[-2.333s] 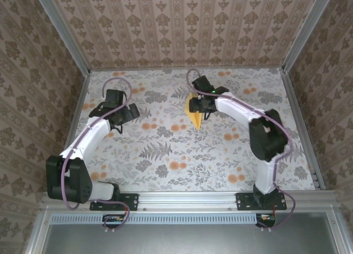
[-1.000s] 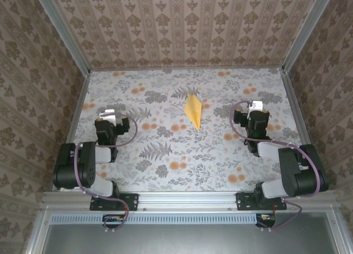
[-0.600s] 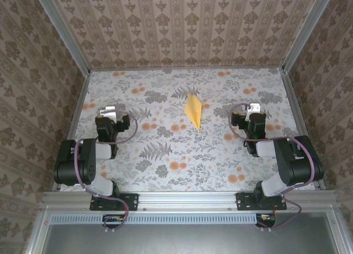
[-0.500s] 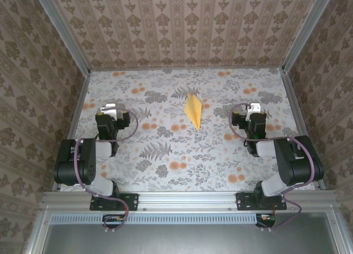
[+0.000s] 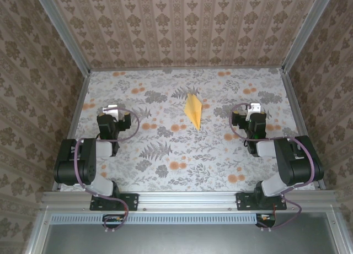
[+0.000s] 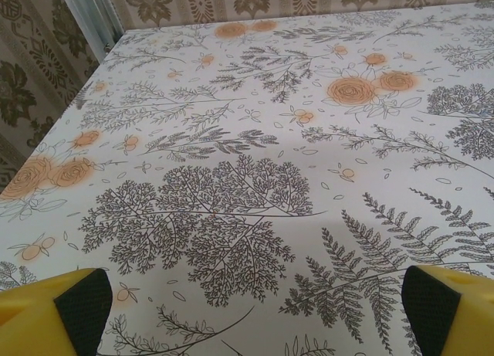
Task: Fold a paper plane with a square sheet of paper (pick it up from the middle)
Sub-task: Reset both arms
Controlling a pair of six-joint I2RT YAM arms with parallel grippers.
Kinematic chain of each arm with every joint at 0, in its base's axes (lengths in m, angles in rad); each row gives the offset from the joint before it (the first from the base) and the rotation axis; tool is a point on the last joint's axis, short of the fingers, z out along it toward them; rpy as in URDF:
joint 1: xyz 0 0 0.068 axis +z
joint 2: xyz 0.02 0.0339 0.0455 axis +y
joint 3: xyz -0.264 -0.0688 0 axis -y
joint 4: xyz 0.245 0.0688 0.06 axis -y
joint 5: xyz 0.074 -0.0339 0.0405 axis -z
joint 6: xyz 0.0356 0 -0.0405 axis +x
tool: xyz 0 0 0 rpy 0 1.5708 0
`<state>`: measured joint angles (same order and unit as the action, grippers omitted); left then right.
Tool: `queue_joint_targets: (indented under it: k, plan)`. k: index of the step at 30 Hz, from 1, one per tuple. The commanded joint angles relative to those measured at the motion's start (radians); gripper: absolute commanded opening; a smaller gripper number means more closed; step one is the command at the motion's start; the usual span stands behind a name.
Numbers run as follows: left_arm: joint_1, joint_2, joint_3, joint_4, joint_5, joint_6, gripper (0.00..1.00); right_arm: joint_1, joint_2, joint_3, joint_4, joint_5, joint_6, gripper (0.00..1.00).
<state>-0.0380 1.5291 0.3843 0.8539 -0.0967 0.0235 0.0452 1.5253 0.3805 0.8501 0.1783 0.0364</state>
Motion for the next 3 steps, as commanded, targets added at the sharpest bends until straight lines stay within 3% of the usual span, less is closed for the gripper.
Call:
queue_joint_targets:
  k: [1, 3]
  plan:
    - [0.006, 0.007, 0.022, -0.001, 0.015, 0.018, 1.0, -0.005, 0.007, 0.017, 0.027, -0.013, 0.008, 1.0]
    - [0.007, 0.008, 0.021, 0.0, 0.016, 0.018, 1.0, -0.005, 0.004, 0.011, 0.034, -0.014, 0.008, 1.0]
